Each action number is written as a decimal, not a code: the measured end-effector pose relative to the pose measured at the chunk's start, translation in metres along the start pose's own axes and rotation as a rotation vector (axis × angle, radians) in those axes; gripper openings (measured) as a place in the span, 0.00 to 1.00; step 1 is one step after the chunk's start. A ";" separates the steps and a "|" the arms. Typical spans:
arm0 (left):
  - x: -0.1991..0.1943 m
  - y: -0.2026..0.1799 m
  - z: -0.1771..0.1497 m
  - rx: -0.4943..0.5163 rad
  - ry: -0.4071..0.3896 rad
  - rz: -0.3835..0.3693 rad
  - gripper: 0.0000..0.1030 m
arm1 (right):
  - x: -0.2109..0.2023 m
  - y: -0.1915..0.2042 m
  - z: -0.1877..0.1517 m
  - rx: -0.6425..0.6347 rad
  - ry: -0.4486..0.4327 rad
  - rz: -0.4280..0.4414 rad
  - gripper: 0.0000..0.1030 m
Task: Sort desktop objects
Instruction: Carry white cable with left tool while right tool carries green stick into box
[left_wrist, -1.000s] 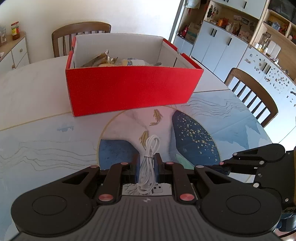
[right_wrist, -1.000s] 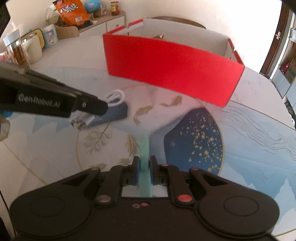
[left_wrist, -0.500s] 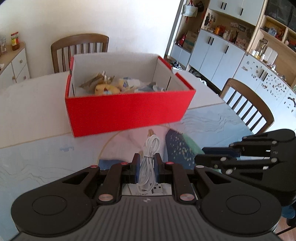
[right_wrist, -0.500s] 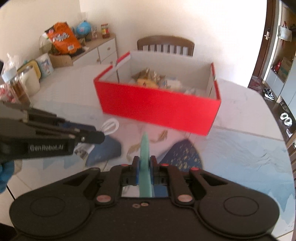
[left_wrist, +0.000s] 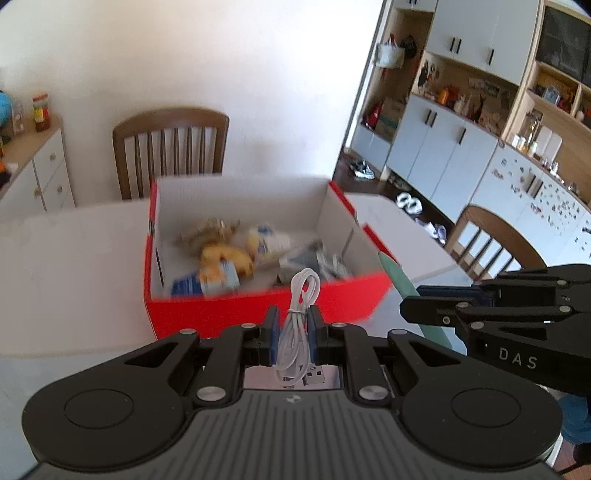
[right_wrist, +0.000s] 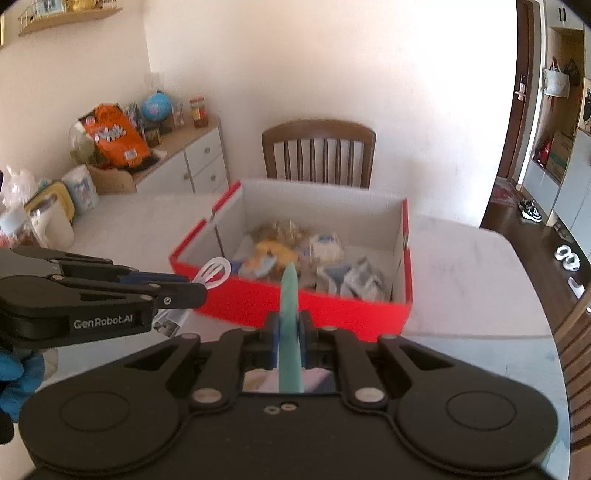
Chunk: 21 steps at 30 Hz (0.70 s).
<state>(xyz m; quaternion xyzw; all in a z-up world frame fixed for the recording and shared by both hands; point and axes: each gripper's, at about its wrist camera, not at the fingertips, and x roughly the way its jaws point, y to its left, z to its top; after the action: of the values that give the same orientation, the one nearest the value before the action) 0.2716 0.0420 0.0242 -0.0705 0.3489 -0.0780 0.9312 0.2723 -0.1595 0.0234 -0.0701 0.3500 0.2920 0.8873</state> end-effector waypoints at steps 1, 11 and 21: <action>0.001 0.000 0.005 -0.001 -0.008 0.003 0.14 | 0.001 -0.001 0.003 -0.002 -0.007 0.001 0.10; 0.021 0.012 0.044 -0.011 -0.023 0.036 0.14 | 0.023 -0.012 0.039 -0.015 -0.037 0.005 0.10; 0.056 0.026 0.063 -0.020 0.023 0.070 0.14 | 0.056 -0.021 0.055 -0.003 -0.017 0.009 0.10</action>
<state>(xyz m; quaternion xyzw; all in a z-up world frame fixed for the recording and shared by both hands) 0.3575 0.0610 0.0303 -0.0669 0.3627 -0.0427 0.9285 0.3492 -0.1322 0.0256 -0.0672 0.3424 0.2971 0.8888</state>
